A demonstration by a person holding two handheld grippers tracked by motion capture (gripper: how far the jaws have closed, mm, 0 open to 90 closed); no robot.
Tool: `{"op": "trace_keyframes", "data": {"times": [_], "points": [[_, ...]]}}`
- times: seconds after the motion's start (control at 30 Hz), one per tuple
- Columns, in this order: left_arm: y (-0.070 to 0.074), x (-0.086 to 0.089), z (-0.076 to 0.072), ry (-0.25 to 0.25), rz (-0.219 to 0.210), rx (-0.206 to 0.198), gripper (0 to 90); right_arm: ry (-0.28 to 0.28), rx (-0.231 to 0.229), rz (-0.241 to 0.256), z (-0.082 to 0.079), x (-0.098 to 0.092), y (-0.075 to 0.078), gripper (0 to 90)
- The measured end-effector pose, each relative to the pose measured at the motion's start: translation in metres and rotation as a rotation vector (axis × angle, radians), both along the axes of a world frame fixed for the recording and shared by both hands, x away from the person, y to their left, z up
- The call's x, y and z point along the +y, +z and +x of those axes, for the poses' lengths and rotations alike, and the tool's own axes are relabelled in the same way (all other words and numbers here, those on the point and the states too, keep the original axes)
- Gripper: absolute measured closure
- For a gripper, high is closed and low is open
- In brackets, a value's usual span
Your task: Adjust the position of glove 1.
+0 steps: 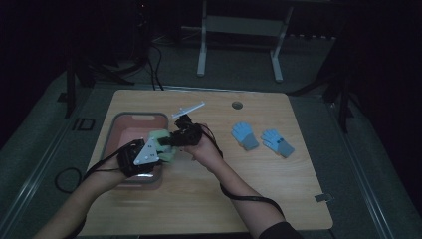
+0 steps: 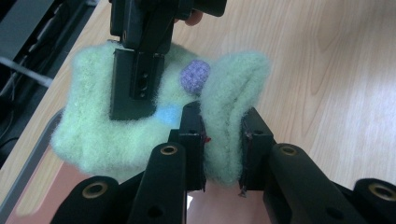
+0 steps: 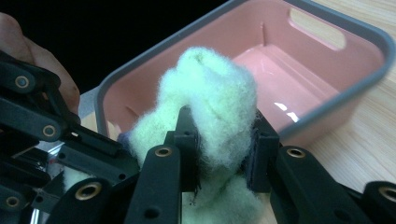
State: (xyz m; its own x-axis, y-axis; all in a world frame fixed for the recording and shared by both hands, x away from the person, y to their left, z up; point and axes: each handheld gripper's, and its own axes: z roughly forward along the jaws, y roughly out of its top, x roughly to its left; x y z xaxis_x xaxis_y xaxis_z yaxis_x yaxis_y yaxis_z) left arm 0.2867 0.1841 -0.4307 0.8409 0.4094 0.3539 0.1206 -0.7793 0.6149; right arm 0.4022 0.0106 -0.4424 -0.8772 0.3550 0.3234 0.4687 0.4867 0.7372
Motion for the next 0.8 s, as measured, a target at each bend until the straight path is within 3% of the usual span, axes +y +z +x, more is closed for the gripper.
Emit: {"op": "trace_keyframes", "data": {"times": [0.33,0.53,0.6,0.8], "points": [[-0.007,0.036,0.001,0.048,0.018,0.029,75.7,0.019,0.011,0.008,0.002,0.041,-0.004,71.2],[-0.020,0.060,0.001,0.059,0.012,0.051,75.7,0.026,0.033,0.006,0.003,0.068,-0.019,71.2],[-0.025,0.064,0.003,0.062,0.003,0.063,75.7,0.024,0.041,-0.002,0.004,0.071,-0.025,71.3],[-0.043,0.062,0.011,0.057,0.034,0.092,75.7,0.012,0.065,-0.049,0.010,0.078,-0.042,71.2]]}}
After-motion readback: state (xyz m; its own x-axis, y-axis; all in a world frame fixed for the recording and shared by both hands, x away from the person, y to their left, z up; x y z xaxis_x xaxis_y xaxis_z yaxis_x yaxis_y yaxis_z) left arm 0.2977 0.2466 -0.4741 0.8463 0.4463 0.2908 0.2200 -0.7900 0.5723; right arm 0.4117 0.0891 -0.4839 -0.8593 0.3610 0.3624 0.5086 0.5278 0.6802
